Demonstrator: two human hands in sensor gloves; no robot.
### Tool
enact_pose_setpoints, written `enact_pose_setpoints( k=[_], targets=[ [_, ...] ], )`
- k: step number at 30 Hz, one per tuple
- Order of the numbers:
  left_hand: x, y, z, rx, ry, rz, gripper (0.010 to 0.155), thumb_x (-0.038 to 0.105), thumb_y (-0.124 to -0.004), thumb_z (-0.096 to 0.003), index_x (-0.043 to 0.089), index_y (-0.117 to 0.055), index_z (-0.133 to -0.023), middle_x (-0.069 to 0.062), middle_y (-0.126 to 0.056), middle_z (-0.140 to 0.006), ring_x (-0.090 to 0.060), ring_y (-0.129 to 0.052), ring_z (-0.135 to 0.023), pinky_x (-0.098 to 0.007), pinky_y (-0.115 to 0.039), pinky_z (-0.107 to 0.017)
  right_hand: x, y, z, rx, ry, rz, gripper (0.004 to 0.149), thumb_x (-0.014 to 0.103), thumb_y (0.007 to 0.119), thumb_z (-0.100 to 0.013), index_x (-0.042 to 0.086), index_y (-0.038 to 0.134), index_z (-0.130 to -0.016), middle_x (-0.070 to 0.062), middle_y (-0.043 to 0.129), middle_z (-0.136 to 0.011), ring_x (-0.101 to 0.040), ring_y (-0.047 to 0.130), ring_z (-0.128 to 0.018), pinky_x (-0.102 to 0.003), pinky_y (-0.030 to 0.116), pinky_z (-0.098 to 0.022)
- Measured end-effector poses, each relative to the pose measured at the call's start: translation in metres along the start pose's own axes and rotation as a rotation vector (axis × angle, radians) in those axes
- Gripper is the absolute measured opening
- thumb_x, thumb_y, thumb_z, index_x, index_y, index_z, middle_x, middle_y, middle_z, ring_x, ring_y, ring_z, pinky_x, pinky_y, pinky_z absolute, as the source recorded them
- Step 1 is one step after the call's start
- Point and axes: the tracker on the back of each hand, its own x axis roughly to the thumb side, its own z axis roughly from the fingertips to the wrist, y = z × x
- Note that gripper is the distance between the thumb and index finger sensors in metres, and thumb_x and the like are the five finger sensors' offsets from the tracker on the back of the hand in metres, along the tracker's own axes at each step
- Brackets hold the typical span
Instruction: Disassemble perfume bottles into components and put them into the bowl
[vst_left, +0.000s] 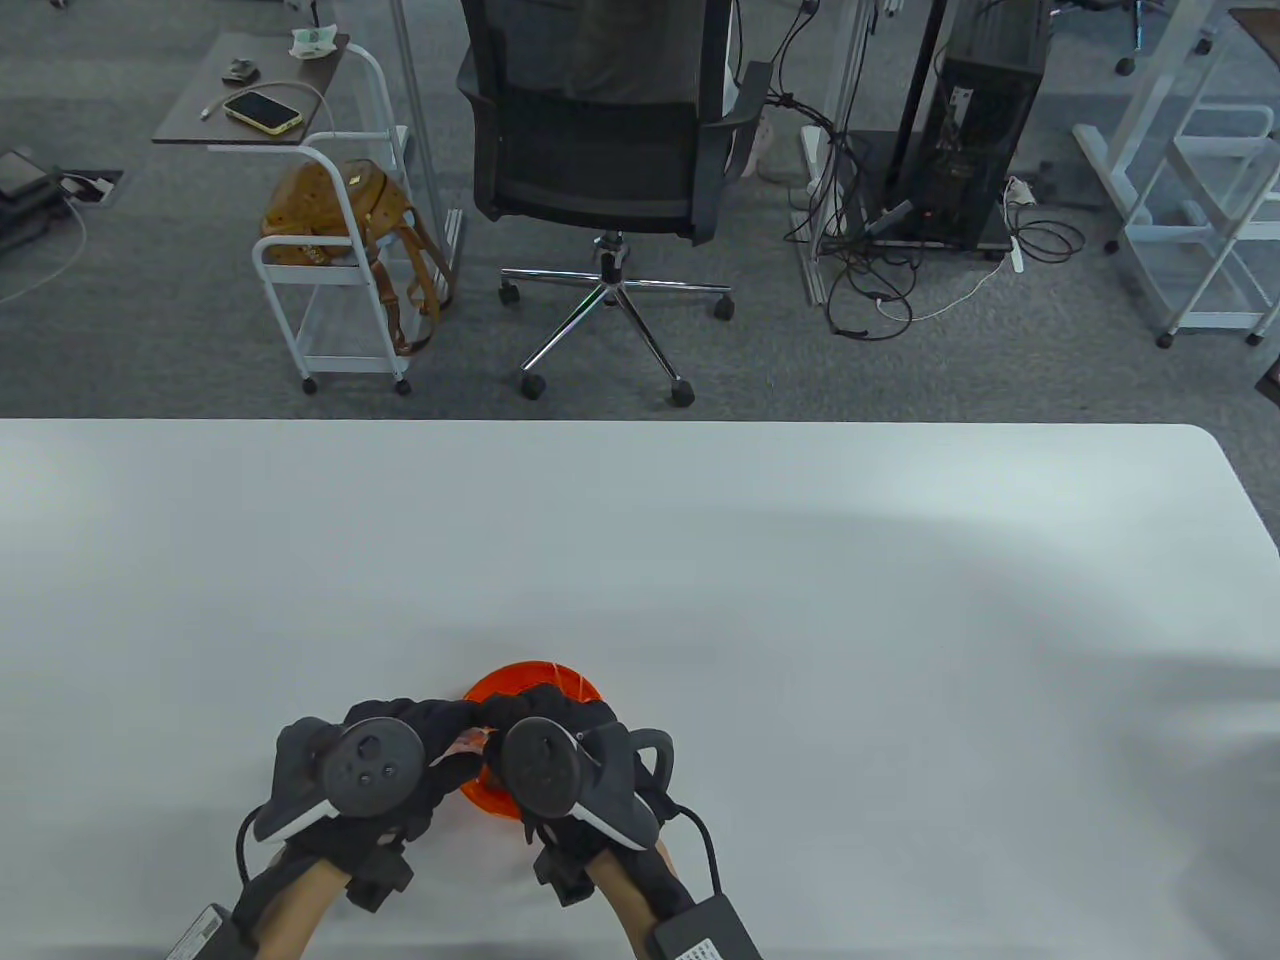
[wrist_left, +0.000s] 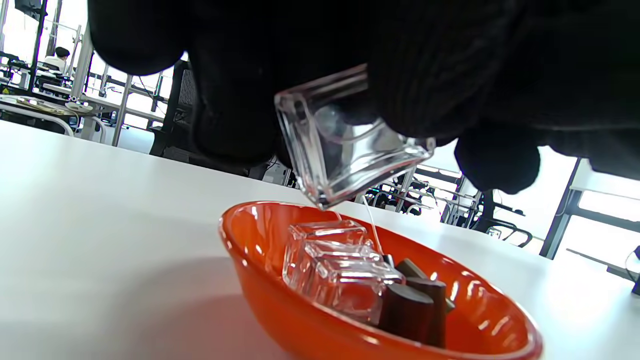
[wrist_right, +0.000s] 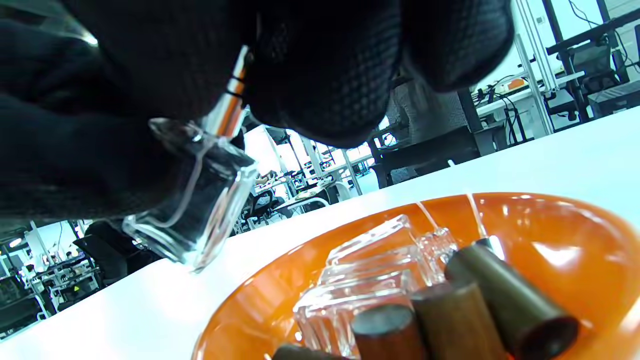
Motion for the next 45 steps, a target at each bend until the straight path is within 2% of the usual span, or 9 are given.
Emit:
enact_pose_setpoints(
  k=[3, 7, 11, 15, 19, 23, 35, 40, 45],
  targets=[
    [0.000, -0.001, 0.000, -0.012, -0.007, 0.018, 0.054, 0.042, -0.089, -0.0401, 0.023, -0.089, -0.090, -0.008, -0.106, -0.084, -0.031, -0.108, -0.069, -0.059, -0.074, -0.060, -0.002, -0.002, -0.001, -0.036, 0.015, -0.002, 0.042, 0.048, 0.080, -0.035, 0.033, 0.088, -0.074, 0.007, 0.102, -0.060, -0.006, 0.106, -0.034, -0.046, 0.086, -0.050],
    [0.000, -0.003, -0.001, -0.013, 0.005, -0.008, 0.053, 0.042, -0.089, -0.0401, 0.022, -0.090, -0.090, -0.008, -0.107, -0.084, -0.031, -0.108, -0.068, -0.059, -0.075, -0.060, -0.003, 0.003, -0.001, 0.032, -0.001, -0.008, 0.050, 0.039, 0.087, -0.035, 0.033, 0.077, -0.084, 0.005, 0.090, -0.082, -0.005, 0.103, -0.048, -0.047, 0.083, -0.055],
    [-0.001, -0.002, 0.000, -0.019, 0.000, -0.007, 0.054, 0.043, -0.090, -0.0400, 0.023, -0.090, -0.090, -0.008, -0.107, -0.084, -0.031, -0.108, -0.069, -0.059, -0.074, -0.060, -0.002, 0.000, -0.001, -0.029, 0.008, 0.015, 0.043, 0.048, 0.080, -0.035, 0.033, 0.088, -0.074, 0.007, 0.102, -0.060, -0.006, 0.106, -0.034, -0.046, 0.086, -0.050],
    [-0.001, -0.001, 0.000, 0.003, 0.005, -0.013, 0.054, 0.043, -0.089, -0.0401, 0.023, -0.090, -0.090, -0.007, -0.107, -0.083, -0.030, -0.108, -0.068, -0.058, -0.075, -0.060, -0.003, 0.000, -0.001, 0.031, 0.001, -0.020, 0.050, 0.038, 0.088, -0.035, 0.032, 0.078, -0.084, 0.005, 0.090, -0.081, -0.005, 0.103, -0.047, -0.047, 0.083, -0.055],
    [-0.002, -0.002, 0.001, -0.015, 0.003, -0.002, 0.054, 0.043, -0.090, -0.0398, 0.023, -0.090, -0.090, -0.008, -0.107, -0.083, -0.031, -0.108, -0.068, -0.059, -0.074, -0.060, -0.004, 0.000, -0.002, -0.008, 0.014, 0.003, 0.042, 0.046, 0.081, -0.036, 0.033, 0.088, -0.075, 0.007, 0.102, -0.060, -0.006, 0.106, -0.034, -0.047, 0.086, -0.050],
    [-0.001, -0.002, 0.000, -0.006, 0.007, -0.012, 0.054, 0.043, -0.089, -0.0401, 0.022, -0.090, -0.090, -0.008, -0.107, -0.083, -0.031, -0.108, -0.068, -0.059, -0.074, -0.060, -0.003, 0.001, -0.001, 0.043, -0.001, -0.011, 0.050, 0.039, 0.087, -0.035, 0.032, 0.079, -0.083, 0.005, 0.091, -0.080, -0.006, 0.102, -0.048, -0.048, 0.082, -0.055],
    [-0.003, -0.002, -0.001, -0.009, 0.031, -0.016, 0.054, 0.044, -0.089, -0.0397, 0.023, -0.090, -0.090, -0.007, -0.108, -0.083, -0.031, -0.108, -0.068, -0.059, -0.074, -0.060, -0.005, -0.008, -0.003, 0.022, 0.003, 0.017, 0.044, 0.042, 0.085, -0.035, 0.033, 0.085, -0.078, 0.005, 0.096, -0.074, -0.007, 0.105, -0.045, -0.048, 0.084, -0.053],
    [-0.012, -0.001, -0.001, -0.013, 0.100, -0.032, 0.055, 0.043, -0.090, -0.0395, 0.022, -0.090, -0.090, -0.008, -0.107, -0.083, -0.031, -0.107, -0.069, -0.059, -0.073, -0.061, -0.028, -0.038, -0.003, -0.135, 0.077, -0.028, 0.045, 0.040, 0.086, -0.036, 0.032, 0.083, -0.080, 0.004, 0.094, -0.078, -0.007, 0.104, -0.046, -0.049, 0.083, -0.053],
    [-0.012, -0.001, -0.002, -0.011, 0.118, -0.058, 0.055, 0.044, -0.090, -0.0396, 0.025, -0.090, -0.091, -0.008, -0.102, -0.086, -0.032, -0.103, -0.073, -0.059, -0.071, -0.062, -0.045, -0.009, -0.014, -0.120, 0.248, 0.197, 0.046, 0.041, 0.088, -0.035, 0.031, 0.083, -0.080, 0.003, 0.097, -0.076, -0.006, 0.106, -0.041, -0.048, 0.086, -0.050]
  ],
)
